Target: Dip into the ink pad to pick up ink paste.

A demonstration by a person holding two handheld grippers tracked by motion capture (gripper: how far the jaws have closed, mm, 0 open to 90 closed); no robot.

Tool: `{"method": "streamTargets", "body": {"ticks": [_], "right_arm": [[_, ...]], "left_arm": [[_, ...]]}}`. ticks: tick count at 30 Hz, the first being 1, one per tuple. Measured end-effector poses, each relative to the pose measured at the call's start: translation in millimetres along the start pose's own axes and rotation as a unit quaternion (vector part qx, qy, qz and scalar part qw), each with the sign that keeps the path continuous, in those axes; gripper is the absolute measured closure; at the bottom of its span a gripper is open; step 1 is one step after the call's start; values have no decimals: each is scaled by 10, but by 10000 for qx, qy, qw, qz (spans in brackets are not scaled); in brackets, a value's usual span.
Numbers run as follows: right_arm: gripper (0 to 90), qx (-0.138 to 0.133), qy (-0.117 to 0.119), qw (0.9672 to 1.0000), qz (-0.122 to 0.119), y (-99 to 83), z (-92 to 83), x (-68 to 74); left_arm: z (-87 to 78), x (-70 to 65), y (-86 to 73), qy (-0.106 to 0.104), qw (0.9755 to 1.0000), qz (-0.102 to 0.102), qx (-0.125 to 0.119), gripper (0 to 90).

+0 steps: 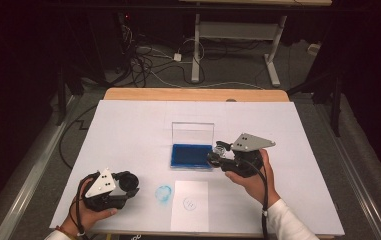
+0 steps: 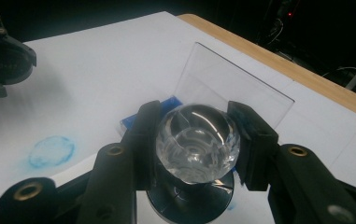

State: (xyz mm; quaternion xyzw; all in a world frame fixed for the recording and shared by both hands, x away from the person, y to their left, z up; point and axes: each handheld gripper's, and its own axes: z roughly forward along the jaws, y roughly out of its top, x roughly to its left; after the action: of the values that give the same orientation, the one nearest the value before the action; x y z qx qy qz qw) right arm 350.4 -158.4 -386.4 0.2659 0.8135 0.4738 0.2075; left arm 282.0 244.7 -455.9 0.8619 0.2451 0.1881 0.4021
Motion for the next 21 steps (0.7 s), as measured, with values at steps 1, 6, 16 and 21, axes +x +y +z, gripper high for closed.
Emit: {"method": "streamTargets", "body": {"ticks": [1,6,16,21], "right_arm": [[575,-4,-2,10000,-4,13,16,-4],[575,16,-9,10000,-10,98,116,-35],[575,231,132,9996,3,157,494,-8],[574,352,173,9992,-21,179,670,15]], "left_arm": [[1,-2,2,3,10000,15,-3,363],[26,-8,16,-18,10000,20,22,363],[16,-23,23,13,10000,43,26,363],[18,-21,26,17,10000,56,20,363]]}}
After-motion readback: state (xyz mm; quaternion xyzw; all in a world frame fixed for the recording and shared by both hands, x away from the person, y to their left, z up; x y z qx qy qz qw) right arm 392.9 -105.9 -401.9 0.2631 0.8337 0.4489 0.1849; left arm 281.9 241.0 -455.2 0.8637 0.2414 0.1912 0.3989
